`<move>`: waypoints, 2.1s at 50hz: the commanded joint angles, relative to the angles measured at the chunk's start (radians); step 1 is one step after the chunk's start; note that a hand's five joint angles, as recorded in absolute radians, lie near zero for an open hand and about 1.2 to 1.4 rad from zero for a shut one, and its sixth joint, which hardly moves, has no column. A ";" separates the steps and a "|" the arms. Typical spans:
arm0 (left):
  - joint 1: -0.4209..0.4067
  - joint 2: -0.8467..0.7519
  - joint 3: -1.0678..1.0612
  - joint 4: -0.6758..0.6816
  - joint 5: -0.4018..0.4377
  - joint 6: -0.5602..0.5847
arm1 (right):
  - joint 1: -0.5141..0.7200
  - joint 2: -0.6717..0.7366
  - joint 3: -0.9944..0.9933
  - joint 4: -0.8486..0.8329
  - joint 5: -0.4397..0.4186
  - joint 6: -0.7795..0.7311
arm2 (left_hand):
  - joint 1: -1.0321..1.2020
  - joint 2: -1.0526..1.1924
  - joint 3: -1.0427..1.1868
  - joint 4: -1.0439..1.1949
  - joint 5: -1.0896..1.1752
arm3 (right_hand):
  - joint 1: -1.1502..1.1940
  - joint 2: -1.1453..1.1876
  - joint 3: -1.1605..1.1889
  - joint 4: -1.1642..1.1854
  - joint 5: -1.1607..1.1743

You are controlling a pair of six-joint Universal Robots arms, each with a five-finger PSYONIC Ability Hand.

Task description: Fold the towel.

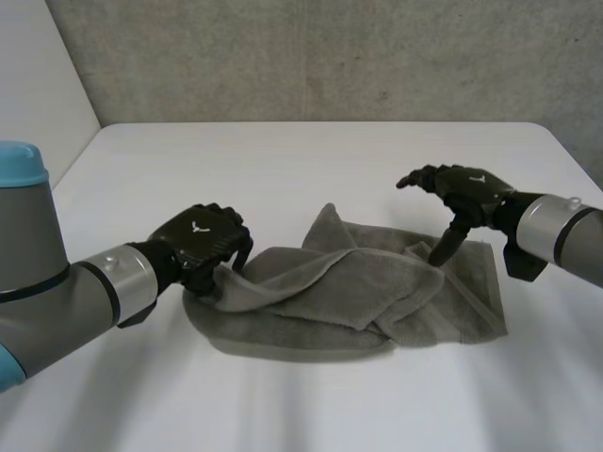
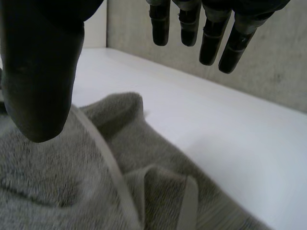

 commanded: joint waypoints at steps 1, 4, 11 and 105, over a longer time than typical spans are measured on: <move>0.019 0.021 -0.002 0.003 -0.001 0.000 | 0.017 0.099 -0.005 0.017 0.019 0.055 | -0.124 -0.132 -0.049 -0.055 -0.122 | 0.071 0.073 -0.052 -0.071 0.081; 0.022 0.016 -0.010 0.010 -0.001 -0.002 | 0.023 0.125 -0.002 0.017 0.019 0.072 | -0.168 -0.176 -0.049 -0.055 -0.166 | 0.106 0.108 -0.052 -0.071 0.116; 0.016 -0.002 -0.042 0.037 0.000 -0.002 | 0.030 0.153 0.006 0.017 0.021 0.072 | -0.280 -0.288 -0.049 -0.055 -0.278 | 0.221 0.222 -0.052 -0.071 0.231; 0.235 -0.057 -0.188 0.372 0.144 0.311 | 0.094 -0.130 0.463 -0.474 0.018 -0.482 | 0.595 0.587 -0.049 -0.055 0.596 | 1.144 1.146 -0.052 -0.071 1.154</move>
